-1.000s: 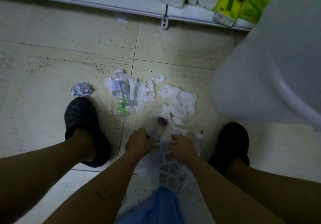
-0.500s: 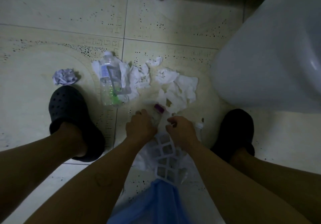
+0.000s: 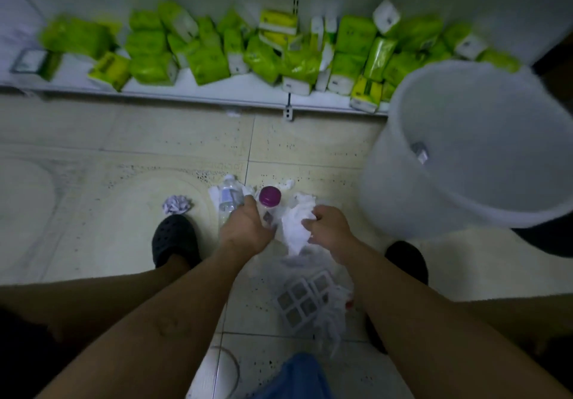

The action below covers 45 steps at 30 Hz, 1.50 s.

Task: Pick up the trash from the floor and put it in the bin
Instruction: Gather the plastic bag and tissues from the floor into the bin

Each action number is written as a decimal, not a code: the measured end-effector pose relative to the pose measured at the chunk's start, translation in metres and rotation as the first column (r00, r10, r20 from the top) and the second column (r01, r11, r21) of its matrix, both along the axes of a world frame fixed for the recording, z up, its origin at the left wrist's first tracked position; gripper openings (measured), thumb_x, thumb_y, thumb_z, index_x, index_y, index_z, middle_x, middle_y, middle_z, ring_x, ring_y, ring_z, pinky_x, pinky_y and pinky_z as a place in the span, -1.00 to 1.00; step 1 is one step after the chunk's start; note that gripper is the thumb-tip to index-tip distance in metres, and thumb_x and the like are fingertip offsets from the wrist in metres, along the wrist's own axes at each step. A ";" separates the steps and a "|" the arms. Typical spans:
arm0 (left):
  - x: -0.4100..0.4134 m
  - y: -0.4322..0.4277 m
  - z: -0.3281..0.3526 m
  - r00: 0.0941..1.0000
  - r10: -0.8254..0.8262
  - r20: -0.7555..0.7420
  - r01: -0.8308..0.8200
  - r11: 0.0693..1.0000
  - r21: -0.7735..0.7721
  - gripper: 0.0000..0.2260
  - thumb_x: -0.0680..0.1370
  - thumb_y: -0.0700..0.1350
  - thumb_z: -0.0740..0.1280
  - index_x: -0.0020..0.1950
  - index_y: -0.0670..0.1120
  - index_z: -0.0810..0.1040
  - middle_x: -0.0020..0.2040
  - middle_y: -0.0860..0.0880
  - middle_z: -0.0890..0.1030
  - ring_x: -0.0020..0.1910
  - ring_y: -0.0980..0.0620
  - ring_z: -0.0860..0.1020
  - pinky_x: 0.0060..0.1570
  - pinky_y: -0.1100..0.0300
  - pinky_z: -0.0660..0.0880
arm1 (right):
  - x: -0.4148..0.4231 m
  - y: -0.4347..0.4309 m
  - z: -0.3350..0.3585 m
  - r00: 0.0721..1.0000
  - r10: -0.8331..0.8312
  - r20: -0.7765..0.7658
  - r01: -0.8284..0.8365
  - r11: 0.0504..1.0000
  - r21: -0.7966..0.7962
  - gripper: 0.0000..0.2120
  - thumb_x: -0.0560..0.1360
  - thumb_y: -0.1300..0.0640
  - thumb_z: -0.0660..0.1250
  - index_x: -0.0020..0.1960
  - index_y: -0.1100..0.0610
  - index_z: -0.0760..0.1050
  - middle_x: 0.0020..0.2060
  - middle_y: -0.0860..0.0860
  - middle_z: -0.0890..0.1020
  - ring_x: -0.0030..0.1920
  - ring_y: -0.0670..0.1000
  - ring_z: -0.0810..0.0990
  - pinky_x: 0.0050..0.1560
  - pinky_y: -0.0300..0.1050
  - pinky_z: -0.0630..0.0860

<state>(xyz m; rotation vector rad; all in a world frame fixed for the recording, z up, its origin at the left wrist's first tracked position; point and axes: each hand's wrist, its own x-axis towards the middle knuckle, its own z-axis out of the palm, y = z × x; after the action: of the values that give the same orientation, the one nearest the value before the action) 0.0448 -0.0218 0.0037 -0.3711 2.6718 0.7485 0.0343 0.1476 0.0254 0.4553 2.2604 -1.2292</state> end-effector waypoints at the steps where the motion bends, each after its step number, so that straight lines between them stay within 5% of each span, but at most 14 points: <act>1: -0.001 -0.004 0.013 1.000 0.007 -0.028 -0.007 1.000 -0.002 -0.49 0.39 0.16 0.42 0.19 -0.05 0.31 0.08 -0.11 0.57 0.03 -0.14 0.58 -0.01 -0.01 0.56 | 0.000 -0.001 0.011 0.999 0.024 -0.025 -0.024 1.000 0.005 -0.77 0.51 0.19 0.28 0.14 0.23 0.53 0.12 0.19 0.58 0.15 0.18 0.56 0.23 0.07 0.50; 3: -0.001 -0.011 0.039 0.996 0.022 -0.086 -0.021 1.000 0.007 -0.51 0.39 0.13 0.43 0.15 -0.06 0.32 0.07 -0.11 0.56 0.02 -0.15 0.56 -0.03 -0.01 0.55 | 0.001 0.000 0.034 0.994 0.042 -0.103 -0.038 0.999 0.039 -0.91 0.53 0.18 0.24 -0.09 0.05 0.50 -0.05 0.11 0.53 0.08 0.08 0.51 0.12 -0.09 0.46; 6: 0.000 -0.014 0.076 0.984 0.028 -0.179 -0.025 1.000 0.019 -0.51 0.38 0.11 0.44 0.15 -0.07 0.33 0.06 -0.12 0.56 -0.01 -0.14 0.55 -0.06 0.01 0.53 | 0.003 0.005 0.065 0.971 0.058 -0.233 -0.037 0.995 0.096 -0.82 0.54 0.20 0.20 0.08 0.20 0.51 0.04 0.16 0.58 0.10 0.13 0.55 0.08 -0.12 0.46; 9: 0.001 -0.007 0.112 0.963 0.029 -0.267 -0.026 1.000 0.015 -0.50 0.35 0.09 0.46 0.15 -0.05 0.33 0.06 -0.10 0.55 0.01 -0.13 0.54 -0.11 0.06 0.49 | 0.004 0.016 0.101 0.908 0.118 -0.402 -0.065 0.988 0.143 -0.85 0.51 0.27 0.19 -0.07 0.25 0.54 -0.10 0.18 0.63 -0.11 0.06 0.51 -0.23 -0.24 0.28; 13: -0.002 0.019 0.155 0.925 0.019 -0.380 0.001 0.999 0.052 -0.56 0.37 0.10 0.42 0.13 -0.04 0.38 0.05 -0.09 0.58 0.03 -0.13 0.56 -0.06 0.02 0.54 | -0.004 0.040 0.149 0.836 0.151 -0.527 -0.105 0.988 0.116 -0.74 0.42 0.39 0.21 -0.12 0.22 0.66 -0.08 0.15 0.71 -0.02 0.12 0.63 0.01 -0.10 0.52; 16: -0.008 0.047 0.179 0.902 0.000 -0.432 0.040 0.996 0.083 -0.56 0.36 0.09 0.42 0.15 -0.04 0.42 0.11 -0.07 0.56 0.08 -0.11 0.55 -0.01 0.03 0.52 | -0.012 0.068 0.178 0.804 0.084 -0.588 -0.018 0.993 0.118 -0.70 0.40 0.41 0.17 -0.16 0.20 0.65 -0.08 0.13 0.70 0.02 0.13 0.62 0.01 -0.15 0.49; 19: -0.018 0.076 0.196 0.891 -0.060 -0.451 0.095 0.994 0.056 -0.47 0.34 0.12 0.45 0.21 -0.05 0.40 0.16 -0.07 0.47 0.13 -0.09 0.49 -0.03 0.09 0.43 | -0.023 0.104 0.198 0.828 -0.095 -0.552 0.128 0.991 0.021 -0.67 0.41 0.37 0.15 -0.05 0.16 0.66 0.01 0.12 0.67 0.06 0.11 0.60 -0.01 -0.18 0.46; 25: -0.047 0.139 0.209 0.863 -0.152 -0.482 0.181 0.983 0.015 -0.35 0.27 0.16 0.47 0.29 -0.04 0.42 0.21 -0.03 0.50 0.19 -0.06 0.49 0.06 0.04 0.49 | -0.033 0.183 0.195 0.864 -0.284 -0.416 0.294 0.955 -0.040 -0.66 0.49 0.29 0.21 0.22 0.16 0.56 0.22 0.17 0.58 0.22 0.20 0.54 0.28 0.08 0.47; 29: -0.072 0.186 0.212 0.815 -0.173 -0.553 0.241 0.969 0.052 -0.34 0.24 0.16 0.49 0.28 -0.05 0.46 0.19 -0.04 0.54 0.14 -0.07 0.53 0.05 -0.02 0.53 | -0.040 0.219 0.189 0.829 -0.354 -0.432 0.353 0.932 -0.086 -0.61 0.48 0.31 0.21 0.28 0.14 0.52 0.29 0.14 0.52 0.26 0.16 0.51 0.27 -0.02 0.46; 32: -0.091 0.221 0.212 0.775 -0.177 -0.606 0.268 0.961 0.063 -0.33 0.27 0.16 0.49 0.31 -0.04 0.45 0.19 -0.04 0.56 0.13 -0.08 0.55 0.05 -0.01 0.54 | -0.035 0.238 0.182 0.883 -0.247 -0.399 0.262 0.965 -0.016 -0.49 0.45 0.33 0.20 0.37 0.05 0.43 0.22 0.11 0.49 0.11 0.06 0.50 0.06 -0.15 0.43; 39: -0.108 0.267 0.192 0.773 -0.298 -0.561 0.405 0.911 0.074 -0.19 0.37 0.10 0.50 0.51 -0.09 0.21 0.45 -0.11 0.36 0.42 -0.09 0.33 0.33 0.08 0.30 | -0.029 0.248 0.177 0.898 -0.238 -0.370 0.284 0.956 0.074 -0.52 0.44 0.24 0.25 0.37 0.11 0.39 0.29 0.17 0.50 0.26 0.16 0.49 0.28 -0.04 0.45; 45: -0.093 0.236 0.175 0.749 -0.480 -0.457 0.462 0.872 -0.159 -0.37 0.43 0.12 0.42 0.44 -0.02 0.35 0.41 -0.06 0.42 0.36 -0.08 0.41 0.32 0.00 0.36 | -0.028 0.241 0.174 0.922 -0.198 -0.334 0.255 0.957 0.138 -0.46 0.44 0.15 0.29 0.41 0.11 0.34 0.35 0.14 0.45 0.31 0.15 0.45 0.31 -0.06 0.42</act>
<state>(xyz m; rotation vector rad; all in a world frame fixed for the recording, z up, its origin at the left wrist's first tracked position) -0.0479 0.2147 0.1791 0.5620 3.0352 0.6944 0.0060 0.3885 0.1993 0.6432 2.6694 -1.2934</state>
